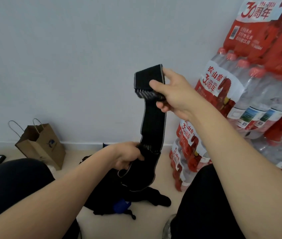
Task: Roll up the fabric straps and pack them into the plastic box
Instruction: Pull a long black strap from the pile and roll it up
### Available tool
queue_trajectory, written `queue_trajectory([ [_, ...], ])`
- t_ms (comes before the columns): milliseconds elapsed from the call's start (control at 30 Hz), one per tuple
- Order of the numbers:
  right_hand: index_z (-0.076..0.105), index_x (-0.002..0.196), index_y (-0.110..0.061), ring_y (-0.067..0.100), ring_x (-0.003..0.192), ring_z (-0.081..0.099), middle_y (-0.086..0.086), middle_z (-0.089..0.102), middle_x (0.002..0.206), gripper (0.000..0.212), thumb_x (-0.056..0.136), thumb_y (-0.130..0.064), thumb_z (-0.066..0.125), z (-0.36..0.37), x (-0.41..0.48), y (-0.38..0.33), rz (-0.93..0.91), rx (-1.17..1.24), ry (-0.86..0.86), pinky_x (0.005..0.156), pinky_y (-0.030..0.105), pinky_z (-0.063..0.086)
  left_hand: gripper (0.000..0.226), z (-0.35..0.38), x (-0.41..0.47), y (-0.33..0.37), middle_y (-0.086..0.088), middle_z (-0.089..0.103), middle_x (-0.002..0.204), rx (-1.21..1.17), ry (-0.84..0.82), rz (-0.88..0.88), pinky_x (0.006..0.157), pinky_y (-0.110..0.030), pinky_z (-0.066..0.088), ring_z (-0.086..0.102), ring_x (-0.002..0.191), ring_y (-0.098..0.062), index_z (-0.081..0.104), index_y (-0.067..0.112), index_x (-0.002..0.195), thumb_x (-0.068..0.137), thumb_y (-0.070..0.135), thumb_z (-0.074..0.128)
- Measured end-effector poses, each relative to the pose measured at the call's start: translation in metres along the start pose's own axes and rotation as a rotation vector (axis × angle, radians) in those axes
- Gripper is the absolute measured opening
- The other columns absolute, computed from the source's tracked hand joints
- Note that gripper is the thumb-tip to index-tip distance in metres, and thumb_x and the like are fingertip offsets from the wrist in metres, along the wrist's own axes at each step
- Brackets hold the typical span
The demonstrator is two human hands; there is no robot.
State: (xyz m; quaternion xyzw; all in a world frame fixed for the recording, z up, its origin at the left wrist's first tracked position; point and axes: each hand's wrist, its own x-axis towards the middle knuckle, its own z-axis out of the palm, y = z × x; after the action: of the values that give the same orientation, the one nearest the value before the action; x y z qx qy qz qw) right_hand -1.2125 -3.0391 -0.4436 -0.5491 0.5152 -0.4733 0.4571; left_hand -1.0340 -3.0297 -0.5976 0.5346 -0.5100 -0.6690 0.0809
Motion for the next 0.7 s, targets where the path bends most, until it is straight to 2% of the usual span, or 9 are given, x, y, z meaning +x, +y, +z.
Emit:
queue_trajectory([
  [33,0.068,0.123,-0.017,0.014,0.043,0.056,0.007,0.072,0.076,0.015,0.108,-0.018,0.066,0.005,0.001,0.003,0.065,-0.055,0.002,0.038,0.023,0.041,0.042,-0.003,-0.003,-0.002,-0.022,0.075,0.124,0.03,0.002,-0.012,0.096,-0.054,0.062,0.074,0.111,-0.041,0.067,0.01,0.131,0.104,-0.012,0.042],
  [100,0.07,0.112,-0.002,0.009,0.041,0.052,0.008,0.065,0.074,0.015,0.105,-0.015,0.071,0.016,0.001,0.008,0.182,-0.145,-0.014,0.037,0.02,0.038,0.042,-0.008,-0.01,-0.008,-0.024,0.074,0.129,0.086,0.018,-0.039,0.083,-0.048,0.065,0.074,0.107,-0.039,0.065,0.005,0.136,0.104,-0.01,0.041],
  [167,0.069,0.105,-0.003,0.008,0.04,0.052,0.008,0.066,0.073,0.011,0.102,-0.013,0.074,0.029,-0.004,0.008,0.235,-0.184,-0.034,0.037,0.019,0.038,0.038,-0.014,-0.019,-0.018,-0.028,0.072,0.131,0.094,0.044,-0.064,0.082,-0.049,0.063,0.073,0.107,-0.039,0.063,-0.001,0.138,0.107,-0.006,0.042],
  [267,0.07,0.1,-0.004,0.01,0.04,0.056,0.009,0.07,0.071,0.009,0.101,-0.012,0.075,0.044,-0.01,0.002,0.201,-0.146,0.003,0.038,0.02,0.041,0.032,-0.02,-0.035,-0.031,-0.028,0.074,0.127,0.032,0.016,-0.105,0.099,-0.054,0.061,0.073,0.118,-0.043,0.063,-0.009,0.134,0.111,-0.001,0.042],
  [367,0.07,0.112,0.001,0.012,0.043,0.063,0.011,0.074,0.076,0.019,0.1,-0.013,0.076,0.061,-0.019,-0.007,0.139,-0.128,0.076,0.04,0.021,0.047,0.036,-0.019,-0.058,-0.04,-0.024,0.077,0.121,-0.041,-0.053,-0.141,0.09,-0.043,0.065,0.078,0.105,-0.035,0.064,-0.01,0.131,0.111,-0.003,0.035],
  [433,0.063,0.121,0.001,0.013,0.045,0.066,0.014,0.075,0.088,0.028,0.099,-0.012,0.076,0.073,-0.027,-0.009,0.147,-0.084,0.089,0.043,0.022,0.05,0.037,-0.015,-0.07,-0.049,-0.02,0.079,0.116,-0.06,-0.102,-0.182,0.086,-0.039,0.067,0.079,0.098,-0.029,0.065,-0.007,0.128,0.111,-0.003,0.033],
  [533,0.046,0.134,-0.011,0.015,0.047,0.07,0.018,0.073,0.097,0.041,0.102,-0.007,0.071,0.09,-0.04,-0.002,0.244,-0.084,0.025,0.044,0.024,0.052,0.034,-0.002,-0.077,-0.074,-0.025,0.07,0.136,-0.006,-0.13,-0.263,0.103,-0.047,0.06,0.072,0.122,-0.036,0.055,-0.002,0.14,0.113,0.004,0.034],
  [600,0.056,0.13,-0.008,0.016,0.05,0.072,0.017,0.074,0.093,0.027,0.105,-0.002,0.065,0.1,-0.046,0.005,0.282,-0.155,-0.064,0.045,0.024,0.054,0.035,0.009,-0.073,-0.097,-0.025,0.066,0.142,0.094,-0.151,-0.326,0.108,-0.052,0.056,0.068,0.128,-0.039,0.052,-0.002,0.144,0.115,0.007,0.035],
  [700,0.064,0.113,-0.005,0.021,0.056,0.076,0.02,0.073,0.094,0.013,0.105,0.005,0.058,0.11,-0.052,0.017,0.343,-0.25,-0.165,0.051,0.028,0.062,0.032,0.02,-0.064,-0.119,-0.024,0.07,0.134,0.249,-0.202,-0.389,0.107,-0.056,0.056,0.071,0.121,-0.039,0.057,-0.003,0.138,0.114,0.009,0.04],
])
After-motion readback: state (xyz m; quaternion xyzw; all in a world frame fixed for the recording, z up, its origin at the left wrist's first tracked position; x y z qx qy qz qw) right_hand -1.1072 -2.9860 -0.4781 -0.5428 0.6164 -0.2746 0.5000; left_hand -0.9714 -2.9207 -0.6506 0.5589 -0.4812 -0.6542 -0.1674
